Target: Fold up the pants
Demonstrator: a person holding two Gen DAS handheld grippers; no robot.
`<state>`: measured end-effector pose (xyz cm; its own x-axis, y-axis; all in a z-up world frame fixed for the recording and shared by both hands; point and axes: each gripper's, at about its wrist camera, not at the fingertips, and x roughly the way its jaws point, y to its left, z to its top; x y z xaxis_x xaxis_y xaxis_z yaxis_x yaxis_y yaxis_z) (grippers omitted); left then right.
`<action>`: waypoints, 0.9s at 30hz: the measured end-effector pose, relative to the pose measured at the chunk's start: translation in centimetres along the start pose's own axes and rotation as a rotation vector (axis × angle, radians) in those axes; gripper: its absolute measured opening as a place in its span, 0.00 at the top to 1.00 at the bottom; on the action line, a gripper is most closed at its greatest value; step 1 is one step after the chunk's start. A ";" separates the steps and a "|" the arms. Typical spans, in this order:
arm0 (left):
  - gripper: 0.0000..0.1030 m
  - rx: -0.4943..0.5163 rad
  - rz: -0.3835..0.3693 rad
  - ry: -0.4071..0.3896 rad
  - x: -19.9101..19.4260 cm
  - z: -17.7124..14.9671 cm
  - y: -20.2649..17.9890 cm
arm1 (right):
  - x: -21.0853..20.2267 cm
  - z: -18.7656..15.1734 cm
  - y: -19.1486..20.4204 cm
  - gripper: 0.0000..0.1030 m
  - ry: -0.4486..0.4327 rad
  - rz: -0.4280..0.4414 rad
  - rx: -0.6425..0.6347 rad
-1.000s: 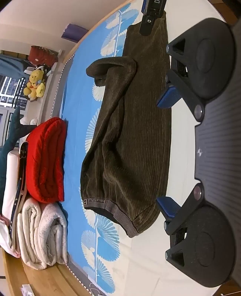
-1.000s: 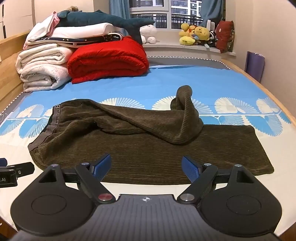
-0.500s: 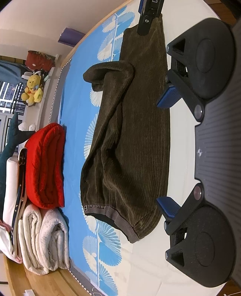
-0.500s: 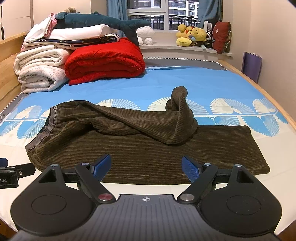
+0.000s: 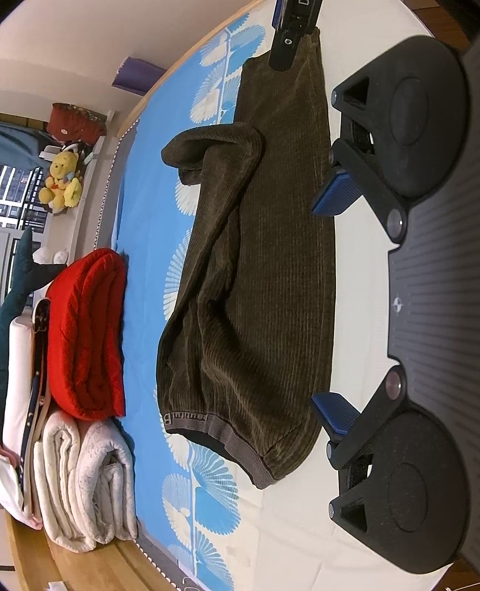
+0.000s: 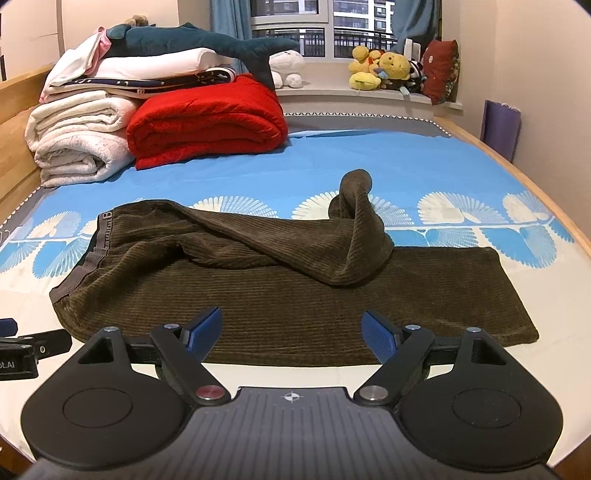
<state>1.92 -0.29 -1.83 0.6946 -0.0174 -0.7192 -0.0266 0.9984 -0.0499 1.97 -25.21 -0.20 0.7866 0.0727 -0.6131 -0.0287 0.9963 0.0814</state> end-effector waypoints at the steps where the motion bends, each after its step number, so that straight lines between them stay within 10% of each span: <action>1: 0.01 0.001 0.000 0.000 0.0 0.0 0.0 | 0.0 0.0 0.1 0.23 -0.001 0.001 -0.004; 27: 0.01 0.009 -0.009 -0.002 0.2 0.1 -0.2 | -0.4 -0.1 -0.6 0.29 -0.014 -0.017 0.019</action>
<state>2.11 -0.44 -1.87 0.6961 -0.0268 -0.7175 -0.0132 0.9987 -0.0501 1.61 -25.85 -0.14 0.7957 0.0554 -0.6032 -0.0039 0.9963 0.0864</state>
